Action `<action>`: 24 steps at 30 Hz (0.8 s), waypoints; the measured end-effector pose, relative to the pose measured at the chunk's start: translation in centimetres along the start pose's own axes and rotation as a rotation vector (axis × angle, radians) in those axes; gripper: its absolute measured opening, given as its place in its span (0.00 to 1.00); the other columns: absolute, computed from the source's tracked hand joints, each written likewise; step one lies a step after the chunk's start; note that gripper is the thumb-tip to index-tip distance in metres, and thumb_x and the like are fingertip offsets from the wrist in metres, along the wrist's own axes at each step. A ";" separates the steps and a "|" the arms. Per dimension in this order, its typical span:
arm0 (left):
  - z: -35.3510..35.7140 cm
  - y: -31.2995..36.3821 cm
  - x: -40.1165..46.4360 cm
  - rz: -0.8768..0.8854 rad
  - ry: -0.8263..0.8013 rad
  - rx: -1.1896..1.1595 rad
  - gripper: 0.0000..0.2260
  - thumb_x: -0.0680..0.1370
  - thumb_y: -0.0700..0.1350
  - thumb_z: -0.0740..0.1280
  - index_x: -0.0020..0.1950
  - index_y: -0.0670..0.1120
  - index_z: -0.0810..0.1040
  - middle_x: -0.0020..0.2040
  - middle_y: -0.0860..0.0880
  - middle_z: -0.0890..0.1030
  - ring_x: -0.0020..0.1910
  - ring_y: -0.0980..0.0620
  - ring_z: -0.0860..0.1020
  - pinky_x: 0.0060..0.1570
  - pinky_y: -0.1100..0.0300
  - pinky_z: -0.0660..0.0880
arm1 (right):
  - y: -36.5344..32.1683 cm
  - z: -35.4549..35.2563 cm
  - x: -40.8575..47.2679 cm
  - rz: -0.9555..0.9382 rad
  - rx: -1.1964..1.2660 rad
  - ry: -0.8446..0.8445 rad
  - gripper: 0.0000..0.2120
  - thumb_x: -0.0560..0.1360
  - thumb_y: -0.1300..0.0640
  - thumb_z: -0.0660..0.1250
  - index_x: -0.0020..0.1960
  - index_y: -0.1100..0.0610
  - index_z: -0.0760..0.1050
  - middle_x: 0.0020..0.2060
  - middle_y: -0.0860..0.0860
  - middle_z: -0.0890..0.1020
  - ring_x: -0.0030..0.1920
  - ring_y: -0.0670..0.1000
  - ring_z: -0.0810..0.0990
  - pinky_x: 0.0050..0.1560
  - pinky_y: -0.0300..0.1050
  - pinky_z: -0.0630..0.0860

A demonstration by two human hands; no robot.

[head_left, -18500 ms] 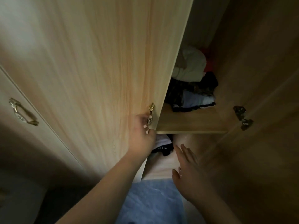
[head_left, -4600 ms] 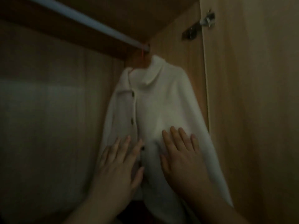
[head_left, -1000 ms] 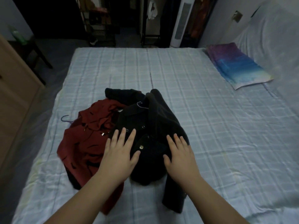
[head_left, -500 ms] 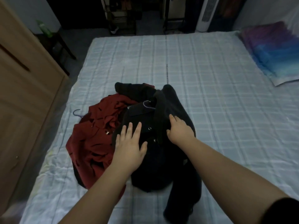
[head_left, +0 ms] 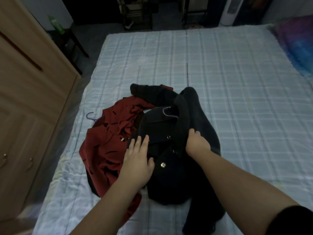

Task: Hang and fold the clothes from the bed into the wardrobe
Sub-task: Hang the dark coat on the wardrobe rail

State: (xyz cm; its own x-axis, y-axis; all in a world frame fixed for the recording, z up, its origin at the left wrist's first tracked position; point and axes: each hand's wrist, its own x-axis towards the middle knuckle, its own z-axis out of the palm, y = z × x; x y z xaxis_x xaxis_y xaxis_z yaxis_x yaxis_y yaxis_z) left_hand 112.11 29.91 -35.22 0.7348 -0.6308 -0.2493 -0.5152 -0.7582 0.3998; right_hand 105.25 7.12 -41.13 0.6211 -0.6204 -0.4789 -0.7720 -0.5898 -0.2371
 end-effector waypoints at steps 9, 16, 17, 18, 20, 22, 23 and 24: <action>0.5 -0.9 -1.2 0.009 -0.002 -0.075 0.35 0.78 0.46 0.64 0.81 0.52 0.49 0.81 0.44 0.52 0.80 0.44 0.47 0.78 0.51 0.50 | 0.0 0.2 -1.1 0.021 -0.007 0.194 0.31 0.73 0.56 0.64 0.74 0.56 0.60 0.69 0.58 0.66 0.68 0.61 0.67 0.64 0.61 0.68; 1.0 -0.7 0.9 0.046 -0.006 -0.076 0.35 0.78 0.46 0.63 0.81 0.53 0.49 0.81 0.44 0.50 0.80 0.44 0.46 0.78 0.50 0.51 | -4.9 0.5 1.7 -0.418 0.349 0.134 0.28 0.75 0.62 0.62 0.75 0.55 0.64 0.71 0.52 0.70 0.71 0.52 0.69 0.73 0.50 0.66; 1.1 -0.6 1.3 0.049 -0.011 -0.073 0.35 0.79 0.46 0.63 0.81 0.53 0.49 0.81 0.45 0.50 0.80 0.45 0.46 0.78 0.51 0.51 | -5.2 0.7 2.5 -0.369 0.351 0.074 0.30 0.75 0.61 0.63 0.76 0.56 0.61 0.73 0.53 0.67 0.73 0.52 0.66 0.74 0.50 0.64; 1.2 -0.4 1.6 0.052 -0.016 -0.072 0.35 0.79 0.46 0.63 0.81 0.53 0.48 0.81 0.45 0.49 0.80 0.45 0.45 0.78 0.51 0.50 | -5.2 0.9 3.4 -0.305 0.349 0.059 0.32 0.75 0.60 0.64 0.77 0.57 0.58 0.74 0.54 0.66 0.74 0.54 0.65 0.75 0.50 0.63; 1.4 -0.3 2.2 0.053 -0.025 -0.077 0.35 0.79 0.47 0.62 0.81 0.53 0.47 0.81 0.45 0.48 0.80 0.46 0.44 0.78 0.52 0.50 | -4.5 1.2 5.0 -0.174 0.270 0.129 0.35 0.74 0.58 0.64 0.78 0.58 0.56 0.75 0.56 0.64 0.75 0.56 0.63 0.75 0.53 0.63; 1.6 -0.5 2.8 0.046 -0.035 -0.084 0.35 0.79 0.47 0.62 0.81 0.54 0.46 0.81 0.46 0.47 0.80 0.47 0.43 0.77 0.52 0.49 | -3.3 1.1 5.9 -0.046 0.073 0.197 0.37 0.74 0.55 0.63 0.79 0.60 0.53 0.78 0.59 0.58 0.77 0.58 0.58 0.76 0.54 0.59; 1.8 -0.7 3.0 0.039 -0.037 -0.088 0.35 0.79 0.47 0.62 0.81 0.54 0.46 0.81 0.47 0.46 0.80 0.48 0.42 0.77 0.52 0.50 | -2.7 1.0 6.1 0.012 0.007 0.200 0.38 0.74 0.53 0.63 0.80 0.59 0.51 0.79 0.59 0.55 0.78 0.58 0.55 0.76 0.55 0.57; 2.0 -0.8 3.2 0.030 -0.041 -0.093 0.35 0.79 0.47 0.62 0.81 0.54 0.46 0.81 0.47 0.46 0.80 0.48 0.42 0.77 0.52 0.50 | -2.1 0.8 6.3 0.063 -0.027 0.180 0.39 0.75 0.52 0.62 0.80 0.58 0.49 0.79 0.59 0.53 0.79 0.58 0.53 0.76 0.56 0.56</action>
State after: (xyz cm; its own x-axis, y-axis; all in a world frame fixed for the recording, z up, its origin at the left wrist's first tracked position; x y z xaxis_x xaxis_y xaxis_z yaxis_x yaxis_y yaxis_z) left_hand 114.00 28.19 -38.15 0.7002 -0.6604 -0.2711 -0.4917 -0.7215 0.4876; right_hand 110.70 4.85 -44.31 0.5879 -0.7376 -0.3322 -0.8076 -0.5590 -0.1879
